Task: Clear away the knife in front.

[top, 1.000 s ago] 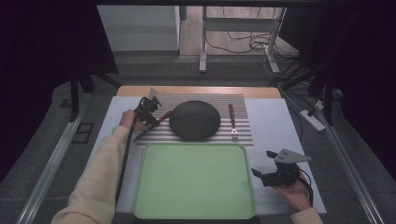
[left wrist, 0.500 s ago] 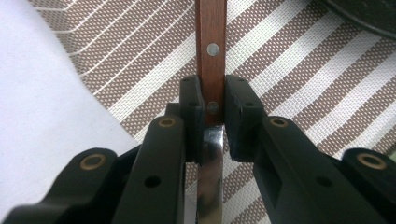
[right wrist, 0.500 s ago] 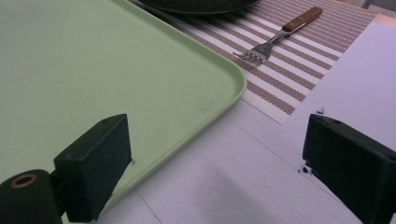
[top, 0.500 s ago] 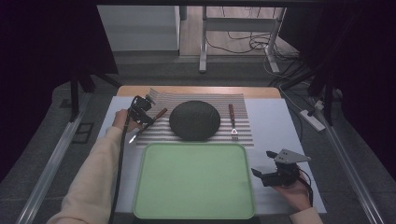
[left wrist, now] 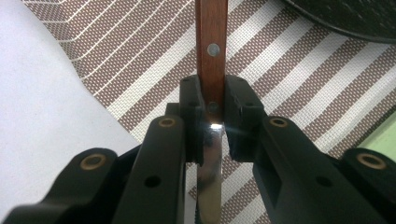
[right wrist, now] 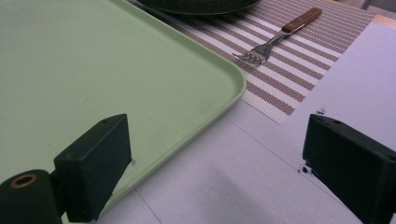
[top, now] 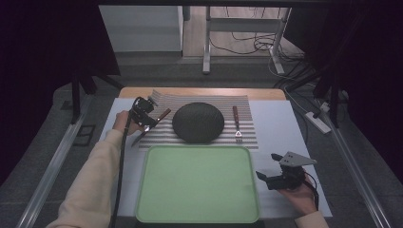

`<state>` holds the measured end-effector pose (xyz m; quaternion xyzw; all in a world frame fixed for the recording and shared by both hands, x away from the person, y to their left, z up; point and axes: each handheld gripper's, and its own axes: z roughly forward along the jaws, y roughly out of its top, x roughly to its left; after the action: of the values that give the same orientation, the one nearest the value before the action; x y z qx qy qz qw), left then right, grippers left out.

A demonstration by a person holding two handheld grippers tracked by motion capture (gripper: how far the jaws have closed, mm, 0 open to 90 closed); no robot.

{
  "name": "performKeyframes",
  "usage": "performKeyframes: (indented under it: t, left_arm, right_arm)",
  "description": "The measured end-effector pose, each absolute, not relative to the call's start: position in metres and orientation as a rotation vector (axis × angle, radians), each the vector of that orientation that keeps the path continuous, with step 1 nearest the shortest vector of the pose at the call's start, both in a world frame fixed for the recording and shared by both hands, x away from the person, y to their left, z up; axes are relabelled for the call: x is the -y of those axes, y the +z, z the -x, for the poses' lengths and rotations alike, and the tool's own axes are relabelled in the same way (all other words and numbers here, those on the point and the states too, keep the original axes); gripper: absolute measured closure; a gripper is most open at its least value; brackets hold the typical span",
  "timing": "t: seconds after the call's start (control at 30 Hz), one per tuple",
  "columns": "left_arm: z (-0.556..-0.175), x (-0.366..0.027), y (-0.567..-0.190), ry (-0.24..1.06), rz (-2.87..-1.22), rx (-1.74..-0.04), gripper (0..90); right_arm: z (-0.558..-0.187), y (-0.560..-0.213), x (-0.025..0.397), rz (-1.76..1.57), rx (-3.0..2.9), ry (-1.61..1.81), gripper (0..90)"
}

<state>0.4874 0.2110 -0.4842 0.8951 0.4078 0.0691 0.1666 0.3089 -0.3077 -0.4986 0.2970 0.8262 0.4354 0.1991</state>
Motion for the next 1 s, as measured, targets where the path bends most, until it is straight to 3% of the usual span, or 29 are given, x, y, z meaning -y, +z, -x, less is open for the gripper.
performKeyframes:
  t: [0.47,1.0]
  left_arm:
    - [-0.464,-0.207,-0.459,0.225,-2.569,-1.073,77.7]
    - [-0.415,-0.176,-0.446,0.179,-2.626,-0.897,77.7]
  right_arm:
    - [-0.309,-0.499,0.307,-0.831,-2.313,1.217,7.9]
    - [-0.31,-0.499,0.307,-0.834,-2.317,1.219,7.9]
